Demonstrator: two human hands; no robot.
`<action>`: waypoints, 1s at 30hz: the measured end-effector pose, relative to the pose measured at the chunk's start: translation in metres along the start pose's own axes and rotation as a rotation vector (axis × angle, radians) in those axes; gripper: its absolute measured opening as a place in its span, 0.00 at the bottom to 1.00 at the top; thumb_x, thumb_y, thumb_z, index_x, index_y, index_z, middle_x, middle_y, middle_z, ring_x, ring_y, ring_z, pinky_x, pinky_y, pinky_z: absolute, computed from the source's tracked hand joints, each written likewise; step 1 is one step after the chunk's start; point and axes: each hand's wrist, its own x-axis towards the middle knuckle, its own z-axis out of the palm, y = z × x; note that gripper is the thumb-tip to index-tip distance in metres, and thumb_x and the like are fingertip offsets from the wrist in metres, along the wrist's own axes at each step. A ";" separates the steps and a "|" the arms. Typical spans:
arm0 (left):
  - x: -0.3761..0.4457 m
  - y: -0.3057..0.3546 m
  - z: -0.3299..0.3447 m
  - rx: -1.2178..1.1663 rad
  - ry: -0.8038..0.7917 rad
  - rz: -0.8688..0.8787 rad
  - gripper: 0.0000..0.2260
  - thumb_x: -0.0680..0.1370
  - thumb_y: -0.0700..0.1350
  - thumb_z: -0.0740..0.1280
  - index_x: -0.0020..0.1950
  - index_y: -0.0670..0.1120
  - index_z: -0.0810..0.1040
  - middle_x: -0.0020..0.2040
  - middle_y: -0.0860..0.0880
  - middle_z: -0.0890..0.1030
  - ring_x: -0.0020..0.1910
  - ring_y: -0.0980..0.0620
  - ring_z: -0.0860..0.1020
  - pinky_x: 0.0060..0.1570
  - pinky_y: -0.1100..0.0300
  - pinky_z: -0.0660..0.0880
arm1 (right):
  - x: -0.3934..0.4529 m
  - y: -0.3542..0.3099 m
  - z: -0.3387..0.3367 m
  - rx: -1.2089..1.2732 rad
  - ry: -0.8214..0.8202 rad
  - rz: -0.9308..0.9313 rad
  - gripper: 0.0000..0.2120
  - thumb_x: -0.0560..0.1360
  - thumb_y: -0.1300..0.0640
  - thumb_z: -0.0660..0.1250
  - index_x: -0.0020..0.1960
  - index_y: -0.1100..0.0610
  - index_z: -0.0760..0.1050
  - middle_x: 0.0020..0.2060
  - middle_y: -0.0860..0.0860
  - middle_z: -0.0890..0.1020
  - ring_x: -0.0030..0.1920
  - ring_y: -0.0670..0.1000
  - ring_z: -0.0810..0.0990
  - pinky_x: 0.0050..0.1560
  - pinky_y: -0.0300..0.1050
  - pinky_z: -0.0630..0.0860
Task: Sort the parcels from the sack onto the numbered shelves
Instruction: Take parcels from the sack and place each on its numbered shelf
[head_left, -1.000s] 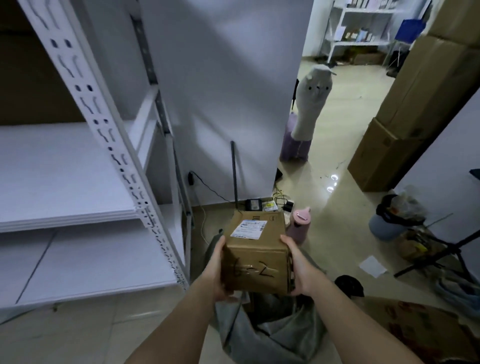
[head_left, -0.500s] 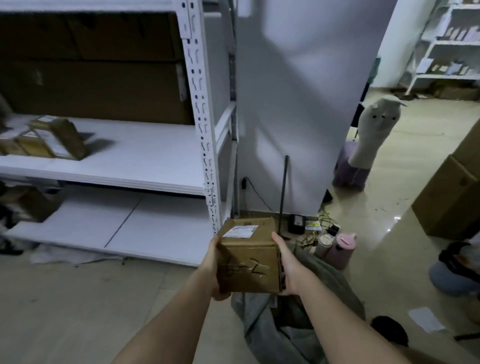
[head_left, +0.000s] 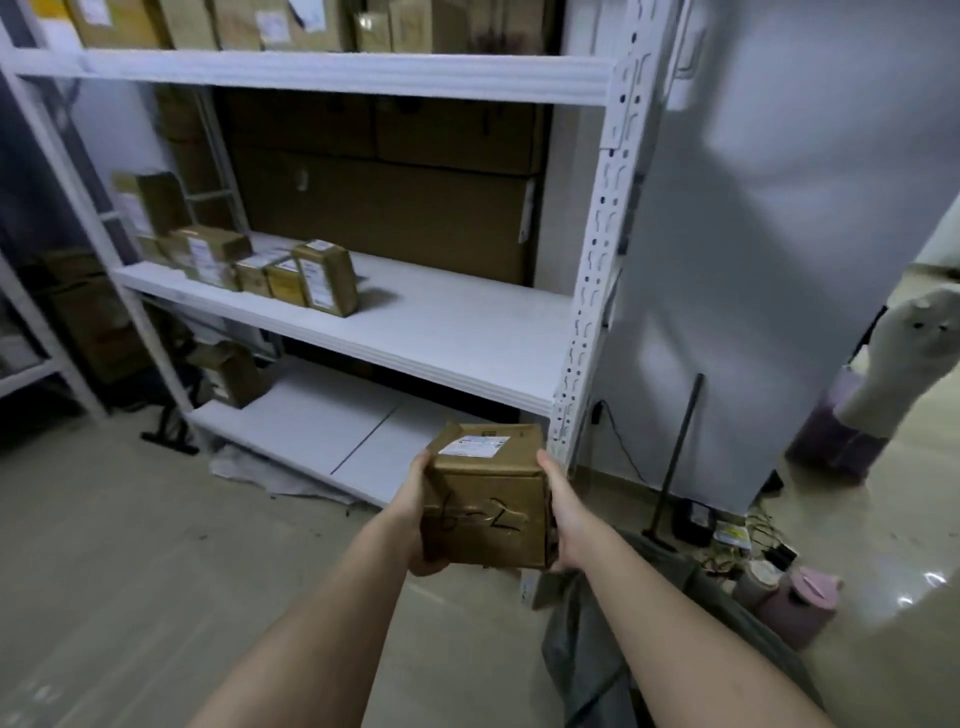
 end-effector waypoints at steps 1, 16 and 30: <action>-0.001 0.012 -0.016 -0.002 -0.005 0.004 0.32 0.67 0.70 0.67 0.41 0.38 0.78 0.25 0.41 0.80 0.34 0.44 0.79 0.43 0.56 0.77 | 0.001 -0.003 0.020 -0.007 -0.004 -0.011 0.51 0.52 0.19 0.65 0.61 0.55 0.77 0.50 0.59 0.84 0.53 0.61 0.82 0.61 0.61 0.74; 0.033 0.183 -0.203 0.109 -0.092 0.164 0.41 0.67 0.75 0.60 0.57 0.39 0.77 0.50 0.37 0.82 0.57 0.39 0.78 0.63 0.50 0.67 | 0.024 -0.058 0.271 0.095 -0.007 -0.213 0.25 0.76 0.31 0.54 0.45 0.52 0.76 0.37 0.52 0.82 0.39 0.52 0.80 0.38 0.45 0.76; 0.142 0.317 -0.210 0.166 -0.174 0.250 0.42 0.72 0.71 0.59 0.73 0.40 0.64 0.69 0.36 0.71 0.69 0.38 0.68 0.72 0.41 0.57 | 0.152 -0.145 0.340 0.201 0.054 -0.317 0.32 0.74 0.29 0.56 0.62 0.53 0.76 0.47 0.55 0.85 0.43 0.53 0.84 0.32 0.41 0.77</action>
